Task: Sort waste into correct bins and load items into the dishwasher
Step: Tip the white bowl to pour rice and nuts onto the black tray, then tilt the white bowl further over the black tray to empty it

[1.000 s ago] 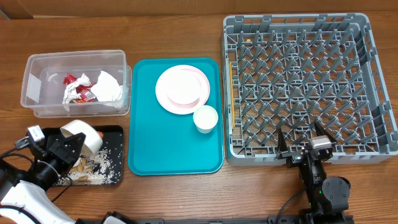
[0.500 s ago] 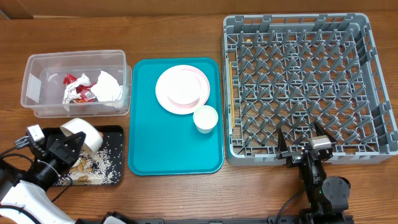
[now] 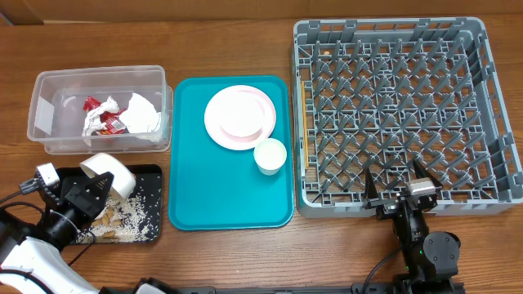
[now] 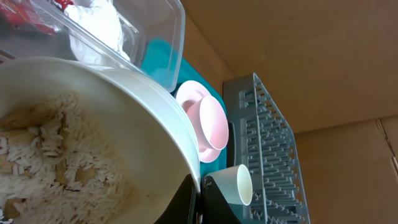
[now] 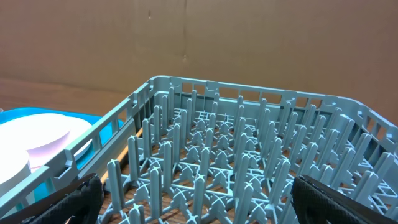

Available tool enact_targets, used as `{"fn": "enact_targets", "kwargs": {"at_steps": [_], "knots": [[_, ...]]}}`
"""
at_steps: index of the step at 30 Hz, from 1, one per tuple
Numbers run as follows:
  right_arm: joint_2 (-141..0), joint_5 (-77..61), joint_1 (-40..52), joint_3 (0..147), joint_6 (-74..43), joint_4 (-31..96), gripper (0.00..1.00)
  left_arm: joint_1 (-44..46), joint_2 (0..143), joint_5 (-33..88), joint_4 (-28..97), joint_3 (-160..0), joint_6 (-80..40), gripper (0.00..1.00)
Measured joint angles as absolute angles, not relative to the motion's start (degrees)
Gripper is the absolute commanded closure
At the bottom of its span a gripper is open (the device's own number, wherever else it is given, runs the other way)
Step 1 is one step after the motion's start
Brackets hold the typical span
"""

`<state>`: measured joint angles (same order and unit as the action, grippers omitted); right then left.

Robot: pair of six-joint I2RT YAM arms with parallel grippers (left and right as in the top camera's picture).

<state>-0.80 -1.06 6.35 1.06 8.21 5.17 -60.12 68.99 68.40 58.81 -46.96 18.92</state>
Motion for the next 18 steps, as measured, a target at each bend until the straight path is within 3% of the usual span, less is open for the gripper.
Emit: {"fn": "enact_targets", "kwargs": {"at_steps": [18], "knots": [[-0.8, -1.0, 6.3, 1.1, 8.2, 5.2, 0.00, -60.1, 69.0, 71.2, 61.6, -47.0, 24.6, 0.96]]}}
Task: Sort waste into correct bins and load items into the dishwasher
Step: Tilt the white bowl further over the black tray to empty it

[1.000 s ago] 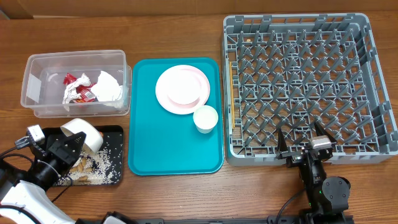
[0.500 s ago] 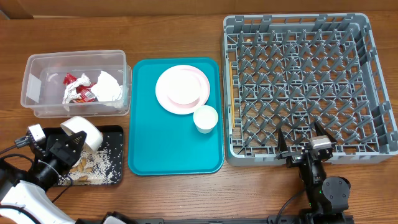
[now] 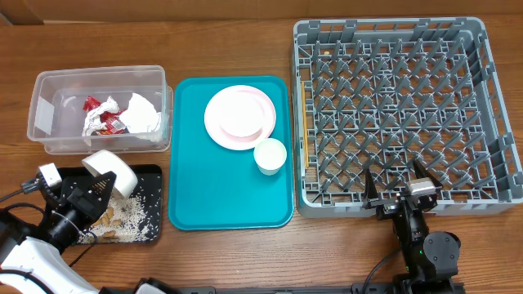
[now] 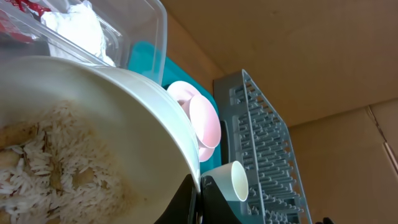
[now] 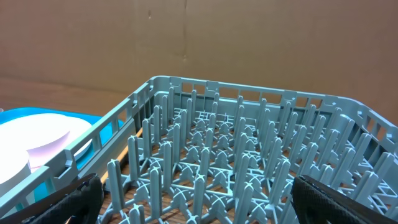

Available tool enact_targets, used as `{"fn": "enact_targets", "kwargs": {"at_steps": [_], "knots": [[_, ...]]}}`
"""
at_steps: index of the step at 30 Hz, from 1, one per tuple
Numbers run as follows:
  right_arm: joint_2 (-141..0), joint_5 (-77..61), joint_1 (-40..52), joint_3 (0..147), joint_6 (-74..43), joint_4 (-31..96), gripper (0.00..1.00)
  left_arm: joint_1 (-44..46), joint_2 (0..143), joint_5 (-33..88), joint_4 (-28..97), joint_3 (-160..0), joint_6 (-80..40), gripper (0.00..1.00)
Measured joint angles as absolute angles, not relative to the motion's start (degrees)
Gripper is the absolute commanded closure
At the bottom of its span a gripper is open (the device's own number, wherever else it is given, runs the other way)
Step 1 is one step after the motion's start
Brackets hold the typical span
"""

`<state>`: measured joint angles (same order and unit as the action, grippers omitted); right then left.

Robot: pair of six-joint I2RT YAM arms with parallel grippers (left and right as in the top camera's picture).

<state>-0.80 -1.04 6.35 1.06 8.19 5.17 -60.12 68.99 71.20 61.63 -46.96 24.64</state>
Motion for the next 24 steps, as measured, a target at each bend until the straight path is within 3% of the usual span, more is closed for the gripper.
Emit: {"fn": "enact_targets", "kwargs": {"at_steps": [24], "knots": [[-0.8, -1.1, 6.3, 1.1, 8.2, 5.1, 0.00, -60.1, 69.0, 70.7, 58.9, -47.0, 18.7, 0.96]]}}
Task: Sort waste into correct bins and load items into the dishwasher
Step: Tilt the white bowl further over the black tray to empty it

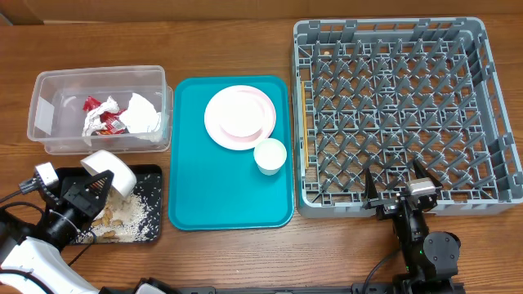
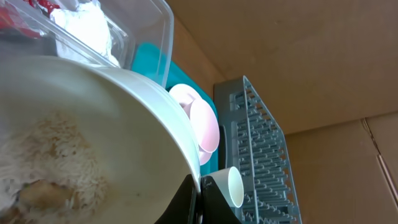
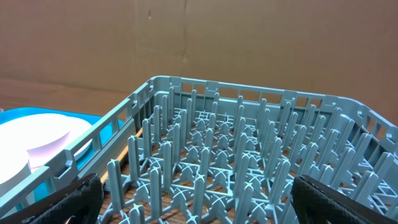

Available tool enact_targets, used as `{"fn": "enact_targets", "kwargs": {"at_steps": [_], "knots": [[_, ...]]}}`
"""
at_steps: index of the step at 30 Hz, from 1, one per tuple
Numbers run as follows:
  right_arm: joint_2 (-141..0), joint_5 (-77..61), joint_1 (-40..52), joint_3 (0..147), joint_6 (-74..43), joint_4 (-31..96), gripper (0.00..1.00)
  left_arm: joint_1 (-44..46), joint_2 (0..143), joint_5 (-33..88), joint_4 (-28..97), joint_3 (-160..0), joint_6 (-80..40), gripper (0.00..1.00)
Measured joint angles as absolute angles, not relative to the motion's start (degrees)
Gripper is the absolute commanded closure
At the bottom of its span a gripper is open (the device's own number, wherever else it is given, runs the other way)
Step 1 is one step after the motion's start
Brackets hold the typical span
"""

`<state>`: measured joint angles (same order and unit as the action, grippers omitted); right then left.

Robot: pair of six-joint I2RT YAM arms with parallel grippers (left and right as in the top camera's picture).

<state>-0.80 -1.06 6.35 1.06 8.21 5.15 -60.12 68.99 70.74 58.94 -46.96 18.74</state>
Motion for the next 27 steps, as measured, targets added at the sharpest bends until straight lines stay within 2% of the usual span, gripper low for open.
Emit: {"fn": "enact_targets", "kwargs": {"at_steps": [27], "knots": [[-0.8, -1.0, 6.3, 1.1, 8.2, 5.1, 0.00, -60.1, 69.0, 75.3, 64.3, -47.0, 21.5, 0.96]]}}
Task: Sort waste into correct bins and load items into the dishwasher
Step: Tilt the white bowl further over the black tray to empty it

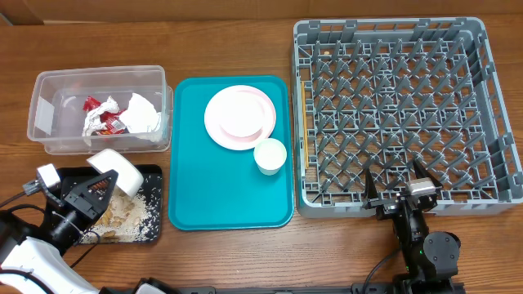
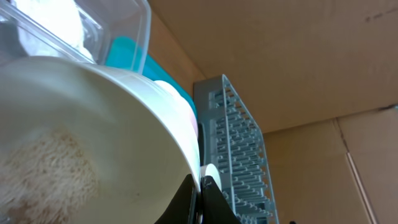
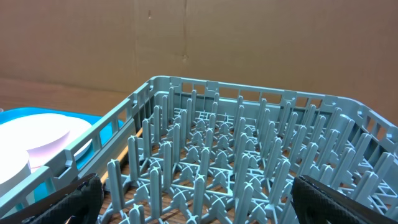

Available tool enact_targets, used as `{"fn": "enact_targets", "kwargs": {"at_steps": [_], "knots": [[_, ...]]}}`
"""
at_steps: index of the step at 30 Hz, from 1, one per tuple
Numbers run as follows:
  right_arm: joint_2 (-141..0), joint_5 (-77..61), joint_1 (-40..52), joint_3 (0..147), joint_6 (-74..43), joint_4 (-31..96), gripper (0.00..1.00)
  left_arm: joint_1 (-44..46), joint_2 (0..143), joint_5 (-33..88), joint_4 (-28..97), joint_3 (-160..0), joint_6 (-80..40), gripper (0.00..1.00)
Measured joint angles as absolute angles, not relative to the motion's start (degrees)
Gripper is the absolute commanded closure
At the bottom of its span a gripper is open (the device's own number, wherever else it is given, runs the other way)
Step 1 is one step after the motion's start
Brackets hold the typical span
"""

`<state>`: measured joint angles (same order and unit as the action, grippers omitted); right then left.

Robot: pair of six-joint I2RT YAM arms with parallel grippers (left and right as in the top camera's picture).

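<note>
My left gripper [image 1: 91,194] is shut on the rim of a white bowl [image 1: 115,171], which is tipped over the black tray [image 1: 151,174] at the front left. Rice and scraps [image 1: 122,214] lie spread in that tray. In the left wrist view the bowl [image 2: 106,143] fills the frame with some rice [image 2: 43,168] clinging inside, and the fingers [image 2: 200,202] pinch its edge. On the teal tray [image 1: 212,204] sit a pink plate [image 1: 239,117] and a small white cup [image 1: 270,155]. The grey dish rack [image 1: 490,98] lies to the right. My right gripper [image 3: 199,205] stands open at the rack's near edge.
A clear plastic bin [image 1: 41,86] at the back left holds red wrappers [image 1: 102,114] and crumpled white paper [image 1: 143,114]. The rack's upright prongs [image 3: 211,162] fill the right wrist view, against a brown cardboard wall [image 3: 186,37].
The bowl has shifted a little toward the front right over the black tray and is tipped further. Less rice shows inside it, and more is spread in the tray. The right arm is still.
My left gripper has held the white bowl tilted over the black tray at every moment. At first the bowl held much rice and scraps. The amount inside shrank from one moment to the following one, and the heap in the tray has grown. The right gripper stayed open by the rack.
</note>
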<state>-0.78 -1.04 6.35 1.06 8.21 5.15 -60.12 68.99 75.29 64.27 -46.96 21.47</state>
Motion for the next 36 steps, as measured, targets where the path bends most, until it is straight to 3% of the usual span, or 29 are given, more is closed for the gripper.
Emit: {"fn": "enact_targets", "kwargs": {"at_steps": [36], "knots": [[-0.8, -1.1, 6.3, 1.1, 8.2, 5.1, 0.00, -60.1, 69.0, 76.0, 62.5, -46.9, 21.7, 0.96]]}}
